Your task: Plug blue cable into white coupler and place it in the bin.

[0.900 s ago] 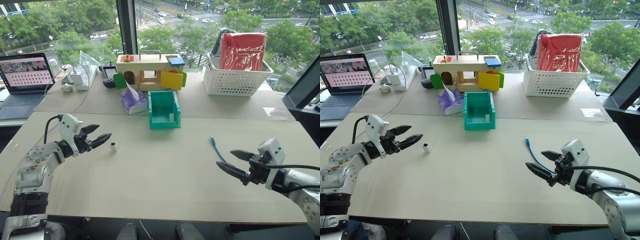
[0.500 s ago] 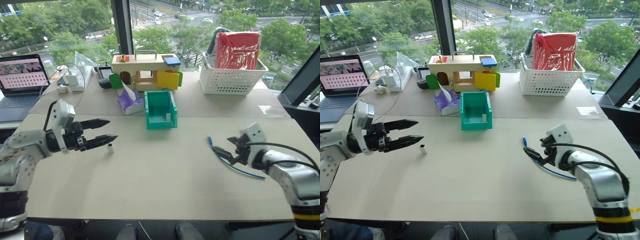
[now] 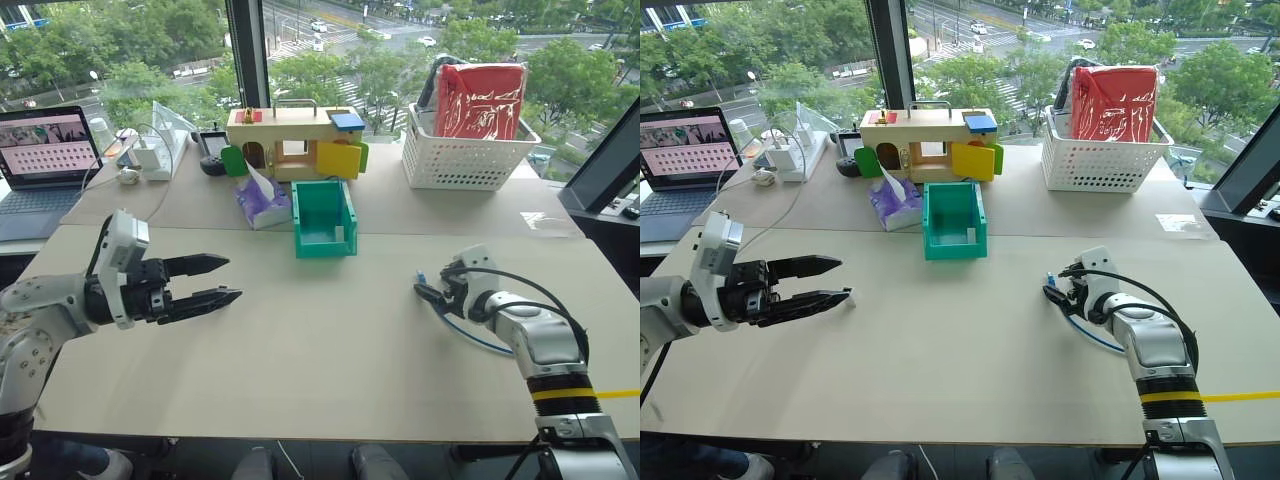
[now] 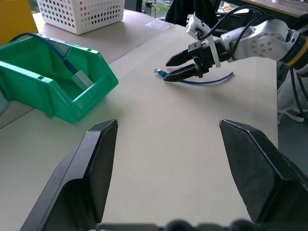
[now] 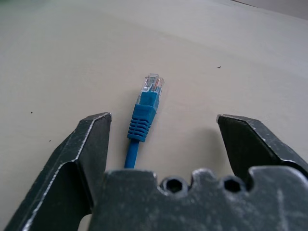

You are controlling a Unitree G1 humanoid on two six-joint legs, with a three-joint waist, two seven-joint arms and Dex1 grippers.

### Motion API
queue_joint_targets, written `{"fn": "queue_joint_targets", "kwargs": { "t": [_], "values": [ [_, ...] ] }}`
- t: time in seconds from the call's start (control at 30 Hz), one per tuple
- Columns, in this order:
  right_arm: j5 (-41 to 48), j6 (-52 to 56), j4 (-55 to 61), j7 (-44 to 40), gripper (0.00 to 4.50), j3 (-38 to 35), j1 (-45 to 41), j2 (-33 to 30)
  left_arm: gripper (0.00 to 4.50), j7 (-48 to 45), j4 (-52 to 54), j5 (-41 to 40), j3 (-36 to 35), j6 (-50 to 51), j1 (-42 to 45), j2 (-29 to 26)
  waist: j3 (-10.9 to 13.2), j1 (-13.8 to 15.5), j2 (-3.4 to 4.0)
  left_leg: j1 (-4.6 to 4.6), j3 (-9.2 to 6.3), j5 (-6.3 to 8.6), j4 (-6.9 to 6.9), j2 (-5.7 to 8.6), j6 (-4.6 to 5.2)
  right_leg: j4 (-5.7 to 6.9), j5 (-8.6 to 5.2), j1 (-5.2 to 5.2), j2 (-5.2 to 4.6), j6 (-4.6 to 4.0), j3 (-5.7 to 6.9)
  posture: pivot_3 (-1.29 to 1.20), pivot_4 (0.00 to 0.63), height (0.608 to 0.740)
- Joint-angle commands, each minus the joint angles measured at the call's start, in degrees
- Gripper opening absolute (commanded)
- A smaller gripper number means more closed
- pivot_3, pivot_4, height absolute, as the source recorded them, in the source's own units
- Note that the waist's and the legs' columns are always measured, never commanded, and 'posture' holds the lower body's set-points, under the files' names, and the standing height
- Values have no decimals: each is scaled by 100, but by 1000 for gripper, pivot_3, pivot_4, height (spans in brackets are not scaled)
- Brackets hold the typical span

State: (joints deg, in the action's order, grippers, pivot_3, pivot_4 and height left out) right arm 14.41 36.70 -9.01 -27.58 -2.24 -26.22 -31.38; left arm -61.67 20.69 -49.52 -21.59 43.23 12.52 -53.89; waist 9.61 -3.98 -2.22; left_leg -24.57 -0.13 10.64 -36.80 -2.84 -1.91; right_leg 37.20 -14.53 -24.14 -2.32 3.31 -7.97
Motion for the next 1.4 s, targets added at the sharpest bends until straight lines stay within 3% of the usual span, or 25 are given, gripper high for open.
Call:
{"fn": "queue_joint_targets", "kwargs": {
  "t": [0.03, 0.1, 0.13, 0.27, 0.4, 0.6, 0.93, 1.0, 1.13, 1.33, 1.4],
  "values": [
    [-76, -92, -37, -166, 2349, 87, -70, 36, 3615, -83, 229, -175, -126, 166, -89, -215, 0, -20, 0, 3, 0, 0, 0, 0, 0, 1, 0, 1, 0, 0, 0, 0, 150, 733],
    [-110, -176, 4, -329, 1810, 162, -28, 14, 3615, -115, 257, -234, -125, 207, -88, -253, 0, -21, 0, 6, 0, 0, 0, -1, 0, 2, 0, 2, 0, -1, 0, 0, 150, 733],
    [-124, -270, 27, -427, 1277, 192, 3, 3, 3615, -140, 266, -265, -113, 226, -69, -274, 0, -20, 0, 7, 0, 0, 0, -1, 0, 2, 0, 3, 1, -1, 0, 0, 150, 733],
    [-415, -1445, 244, -1310, 21, 668, 244, -267, 3615, -133, 369, -488, 197, 281, 224, -177, 0, -11, 0, 7, 1, 0, 0, -1, 0, 1, 0, 4, 1, 0, 0, 0, 150, 733],
    [-493, -1977, 898, -2174, 21, 1127, 572, -593, 3615, -267, 469, -318, 959, 239, 628, -54, 0, 5, 0, 6, 1, 0, 0, 0, 0, -2, -1, 7, 0, 2, 1, 0, 150, 733],
    [-1025, -2747, 1768, -2979, 21, 2283, 930, -668, 3615, -924, 90, 985, 2525, -588, 1171, 116, -1, -22, -1, 17, 0, 0, 1, 0, 0, 1, -2, 11, 4, 0, 1, 0, 150, 733],
    [-1201, -2764, 1752, -3727, 21, 2922, 286, -334, 3615, -1727, -309, 2092, 3471, -1464, 1429, 167, -1, 7, -2, 16, -3, 0, -3, -6, 0, 3, -2, 11, 13, -1, 0, 0, 150, 733],
    [-1030, -2548, 1848, -3962, 972, 2883, 267, -434, 3615, -1770, -351, 2298, 3595, -1625, 1425, 201, -1, 21, -1, 14, -2, 0, -4, -5, 0, 3, -1, 10, 13, -3, 0, 0, 150, 733],
    [-850, -2303, 1892, -4040, 2258, 2583, 220, -578, 3615, -1731, -430, 2524, 3728, -1761, 1436, 383, -1, 76, -2, 12, -3, 0, -7, -4, 0, 2, -1, 12, 11, -3, 0, 0, 150, 733],
    [-5, -1225, 2477, -3707, 4339, 1545, 231, -668, 3615, -1572, -534, 3123, 4065, -2250, 1335, 726, -1, 112, -1, 10, -3, 0, -10, -4, 0, 6, 0, 9, 12, -4, 0, 0, 150, 733],
    [15, -967, 2666, -3379, 4440, 1239, 269, -710, 3615, -1550, -635, 3330, 4215, -2445, 1322, 852, -1, 123, -2, 10, -4, 0, -10, -4, 0, 6, 0, 10, 11, -4, 0, 0, 150, 733]
  ]
}}
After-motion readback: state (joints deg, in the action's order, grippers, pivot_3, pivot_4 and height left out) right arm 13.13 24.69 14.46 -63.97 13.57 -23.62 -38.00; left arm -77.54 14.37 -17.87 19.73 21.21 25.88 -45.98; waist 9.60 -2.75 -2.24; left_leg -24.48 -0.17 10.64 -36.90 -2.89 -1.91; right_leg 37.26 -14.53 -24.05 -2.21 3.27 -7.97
